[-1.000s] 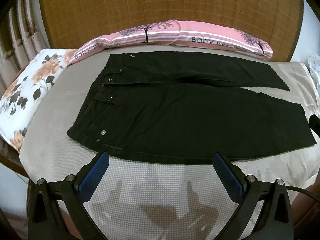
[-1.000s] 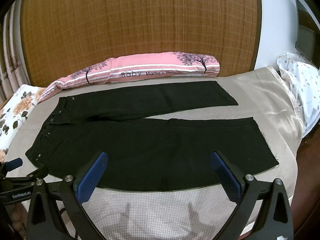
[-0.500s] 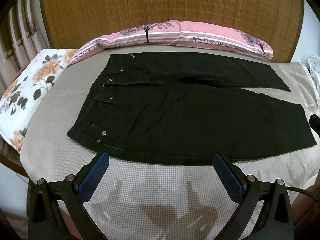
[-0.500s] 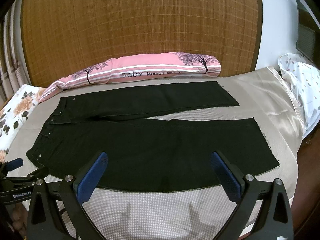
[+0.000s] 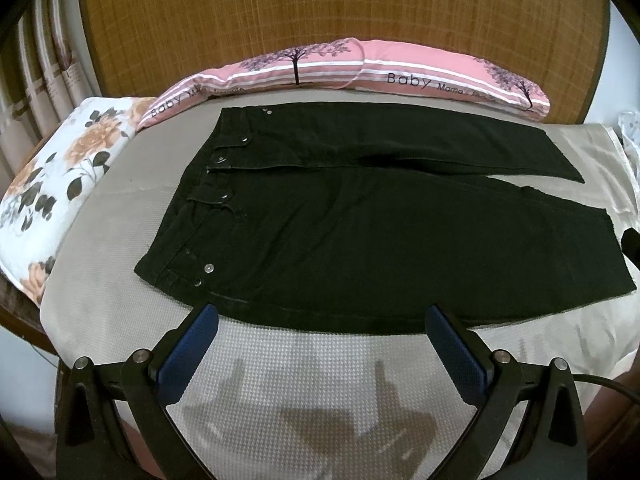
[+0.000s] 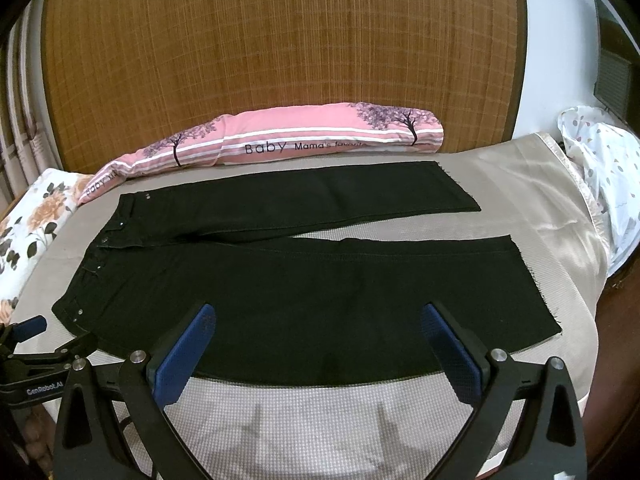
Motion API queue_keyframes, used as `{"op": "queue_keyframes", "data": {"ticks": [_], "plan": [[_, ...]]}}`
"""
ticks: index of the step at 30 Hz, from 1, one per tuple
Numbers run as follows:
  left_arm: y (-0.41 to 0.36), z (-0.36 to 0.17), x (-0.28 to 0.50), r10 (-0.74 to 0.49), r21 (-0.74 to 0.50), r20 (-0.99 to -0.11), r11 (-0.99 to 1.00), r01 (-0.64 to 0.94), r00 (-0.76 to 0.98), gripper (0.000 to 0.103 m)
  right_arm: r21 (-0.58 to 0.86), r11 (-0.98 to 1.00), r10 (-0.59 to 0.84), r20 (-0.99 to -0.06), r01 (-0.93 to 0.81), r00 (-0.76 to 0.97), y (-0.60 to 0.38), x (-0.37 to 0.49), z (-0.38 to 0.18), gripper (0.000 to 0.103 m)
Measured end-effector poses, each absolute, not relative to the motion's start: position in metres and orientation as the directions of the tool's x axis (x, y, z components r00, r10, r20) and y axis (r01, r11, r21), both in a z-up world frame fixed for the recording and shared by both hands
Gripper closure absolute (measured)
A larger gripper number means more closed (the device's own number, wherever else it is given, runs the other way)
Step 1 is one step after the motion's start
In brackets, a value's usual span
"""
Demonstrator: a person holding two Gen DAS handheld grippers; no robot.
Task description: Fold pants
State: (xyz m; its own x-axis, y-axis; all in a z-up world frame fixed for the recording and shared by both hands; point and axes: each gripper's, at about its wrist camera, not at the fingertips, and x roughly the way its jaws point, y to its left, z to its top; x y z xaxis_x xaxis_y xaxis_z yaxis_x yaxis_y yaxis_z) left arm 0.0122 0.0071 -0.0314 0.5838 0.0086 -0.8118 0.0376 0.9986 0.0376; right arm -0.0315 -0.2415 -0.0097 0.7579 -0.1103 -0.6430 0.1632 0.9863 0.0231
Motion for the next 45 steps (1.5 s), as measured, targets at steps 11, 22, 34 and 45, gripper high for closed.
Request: {"op": "queue_keyframes", "data": {"ticks": [11,22,34,45], "plan": [[0.016,-0.04,0.04,0.021,0.042,-0.822,0.999,0.024,0.569,0.001,0.023,0.986,-0.106,-0.682,0.167,0.724,-0.236,-0.009,-0.018,0.001],[0.04,-0.045,0.101,0.048,0.062,-0.821,0.998,0.005,0.569,0.001,0.006,0.987,-0.106,-0.725,0.159,0.681,-0.228,0.048,-0.029,0.001],[0.125,-0.043,0.21,-0.022,-0.052,-0.812,0.998,-0.035,0.583,0.003,0.044,0.997,-0.014,-0.739,0.068,0.673,-0.203,0.14,-0.034,0.001],[0.216,-0.063,0.317,-0.346,-0.43,-0.776,0.902,-0.041,0.527,0.056,0.116,0.993,0.089,-0.741,-0.003,0.666,-0.182,0.225,-0.039,0.001]]}}
